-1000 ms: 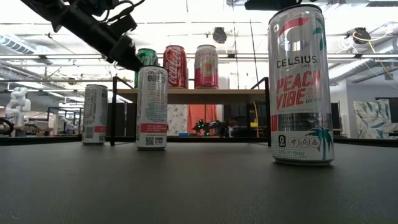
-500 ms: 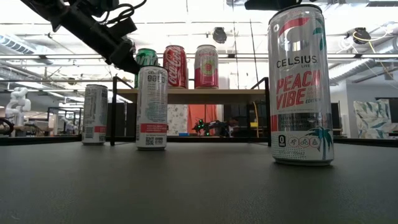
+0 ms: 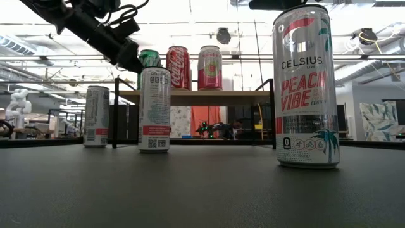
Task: Place canned beverage on shelf
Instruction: Put the top green soda can on the shelf aligned with the other green soda can
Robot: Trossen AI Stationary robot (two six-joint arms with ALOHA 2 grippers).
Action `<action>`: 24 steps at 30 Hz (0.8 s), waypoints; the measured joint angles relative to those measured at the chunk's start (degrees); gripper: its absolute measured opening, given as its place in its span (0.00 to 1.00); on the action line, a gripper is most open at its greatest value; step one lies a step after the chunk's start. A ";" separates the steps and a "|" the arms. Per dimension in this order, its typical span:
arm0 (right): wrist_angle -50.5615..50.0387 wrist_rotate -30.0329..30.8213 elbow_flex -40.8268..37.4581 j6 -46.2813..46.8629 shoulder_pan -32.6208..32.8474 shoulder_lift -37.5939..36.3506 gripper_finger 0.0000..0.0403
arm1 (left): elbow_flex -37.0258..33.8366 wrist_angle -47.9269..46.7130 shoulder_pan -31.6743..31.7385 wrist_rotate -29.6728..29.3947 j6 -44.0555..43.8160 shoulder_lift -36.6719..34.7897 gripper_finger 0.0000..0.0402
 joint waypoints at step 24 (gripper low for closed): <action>0.00 -0.15 0.00 0.60 0.00 0.00 0.94 | -0.02 4.43 1.83 4.80 0.04 1.50 0.02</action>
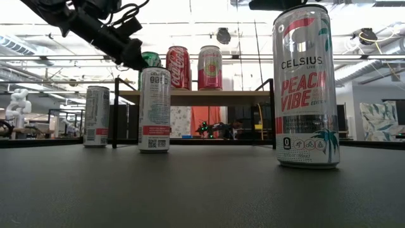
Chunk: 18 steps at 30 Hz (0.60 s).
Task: Place canned beverage on shelf
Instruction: Put the top green soda can on the shelf aligned with the other green soda can
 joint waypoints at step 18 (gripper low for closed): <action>-0.86 -0.02 0.00 0.49 0.00 0.02 0.94 | 0.00 2.19 2.27 -1.85 1.43 5.32 0.02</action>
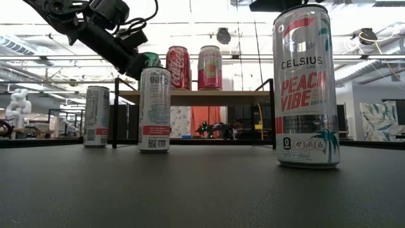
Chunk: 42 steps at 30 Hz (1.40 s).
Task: Place canned beverage on shelf
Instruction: Put the top green soda can on the shelf aligned with the other green soda can
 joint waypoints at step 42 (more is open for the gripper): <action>-2.12 -0.02 0.00 1.44 0.00 0.00 0.94 | 0.94 -6.55 0.81 -3.53 -0.16 -4.63 0.02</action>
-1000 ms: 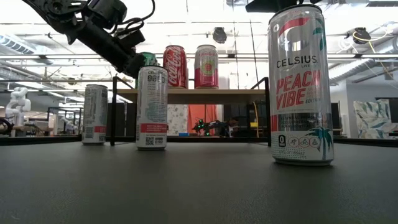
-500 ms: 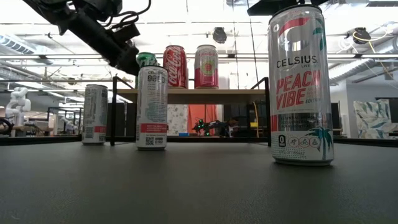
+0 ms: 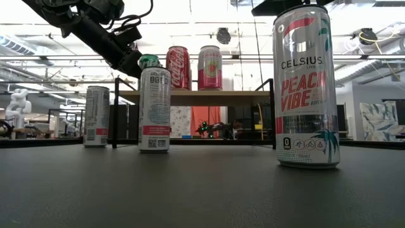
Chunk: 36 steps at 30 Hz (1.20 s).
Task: Place canned beverage on shelf
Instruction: Put the top green soda can on the shelf aligned with the other green soda can
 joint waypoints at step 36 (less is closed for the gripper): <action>0.42 -0.15 0.00 -0.48 0.00 0.00 0.94 | 0.09 -2.61 0.08 -2.01 -1.28 -2.94 0.02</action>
